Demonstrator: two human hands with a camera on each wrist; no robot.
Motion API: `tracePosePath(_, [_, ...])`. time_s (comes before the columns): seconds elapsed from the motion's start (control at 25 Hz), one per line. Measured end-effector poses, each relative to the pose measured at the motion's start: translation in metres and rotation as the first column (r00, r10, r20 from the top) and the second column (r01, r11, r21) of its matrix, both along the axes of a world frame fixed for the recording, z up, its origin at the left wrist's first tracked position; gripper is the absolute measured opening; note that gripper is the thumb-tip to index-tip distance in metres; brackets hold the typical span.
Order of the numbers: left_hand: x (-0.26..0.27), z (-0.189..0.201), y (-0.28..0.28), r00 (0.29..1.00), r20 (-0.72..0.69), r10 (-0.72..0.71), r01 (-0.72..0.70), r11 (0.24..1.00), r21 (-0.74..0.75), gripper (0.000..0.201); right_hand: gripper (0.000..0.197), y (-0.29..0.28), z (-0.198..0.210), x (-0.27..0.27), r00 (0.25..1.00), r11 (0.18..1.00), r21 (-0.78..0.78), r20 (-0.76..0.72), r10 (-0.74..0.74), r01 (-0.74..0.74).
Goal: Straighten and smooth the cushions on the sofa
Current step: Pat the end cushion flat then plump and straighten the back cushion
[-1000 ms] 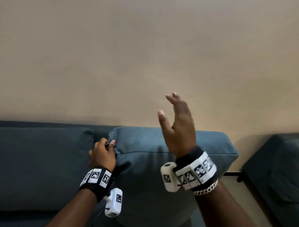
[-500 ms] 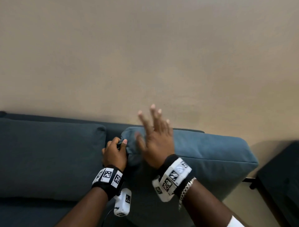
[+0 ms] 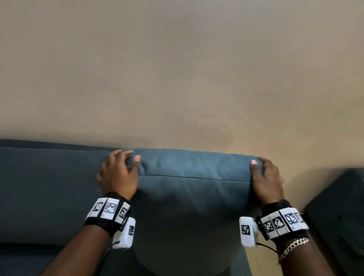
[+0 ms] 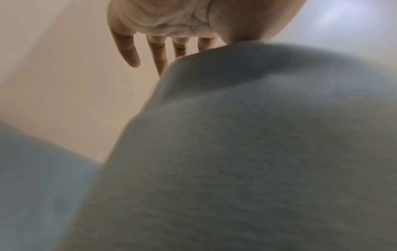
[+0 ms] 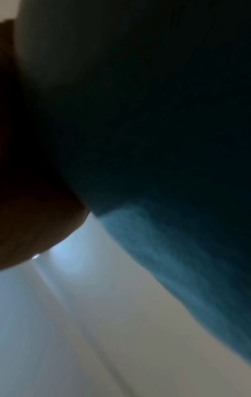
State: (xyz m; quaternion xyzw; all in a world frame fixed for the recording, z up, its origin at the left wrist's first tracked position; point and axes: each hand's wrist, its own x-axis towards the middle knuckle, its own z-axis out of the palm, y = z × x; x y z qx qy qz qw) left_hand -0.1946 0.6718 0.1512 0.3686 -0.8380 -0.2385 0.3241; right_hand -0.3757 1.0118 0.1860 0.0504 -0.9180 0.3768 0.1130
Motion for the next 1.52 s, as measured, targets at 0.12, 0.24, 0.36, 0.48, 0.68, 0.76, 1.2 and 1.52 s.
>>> tracePosePath(0.12, [-0.033,0.029,0.078,0.863,0.313,-0.396,0.459,0.873,-0.162,0.089,0.062,-0.013,-0.013,-0.007,0.967,0.917,-0.309,-0.093,0.237,-0.254])
tracePosePath(0.24, [-0.071,0.049,0.146,0.737,0.509,-0.444,0.602,0.774,-0.196,0.122,0.032,-0.023,-0.007,0.004,0.915,0.548,-0.771,-0.106,0.39,-0.324])
tracePosePath(0.36, [-0.089,0.055,0.144,0.867,0.351,-0.353,0.446,0.864,-0.233,0.1,0.038,-0.014,-0.068,-0.002,0.905,0.684,-0.658,0.01,0.425,-0.314])
tracePosePath(0.48, [-0.095,0.043,0.119,0.934,0.074,-0.35,0.356,0.887,-0.294,0.031,0.047,-0.016,-0.148,0.007,0.832,0.79,-0.534,0.256,0.491,-0.302])
tracePosePath(0.68, [-0.105,0.06,0.128,0.889,-0.225,-0.399,0.363,0.913,-0.186,0.032,0.029,-0.037,-0.148,0.009,0.981,0.862,-0.492,0.077,0.18,-0.12])
tracePosePath(0.76, [-0.108,0.078,0.118,0.844,-0.405,-0.352,0.37,0.928,-0.036,0.042,0.033,-0.038,-0.114,0.009,0.991,0.846,-0.52,-0.005,0.133,-0.116])
tracePosePath(1.2, [-0.003,-0.06,-0.023,0.802,-0.519,0.295,-0.032,0.889,0.457,0.026,0.015,-0.122,-0.072,0.052,0.857,0.906,0.097,-0.298,0.421,-0.411])
tracePosePath(1.52, [0.042,-0.178,0.021,0.934,0.338,-0.113,0.099,0.993,0.059,0.064,0.02,-0.121,-0.191,0.096,0.858,0.791,0.338,0.27,0.438,-0.51])
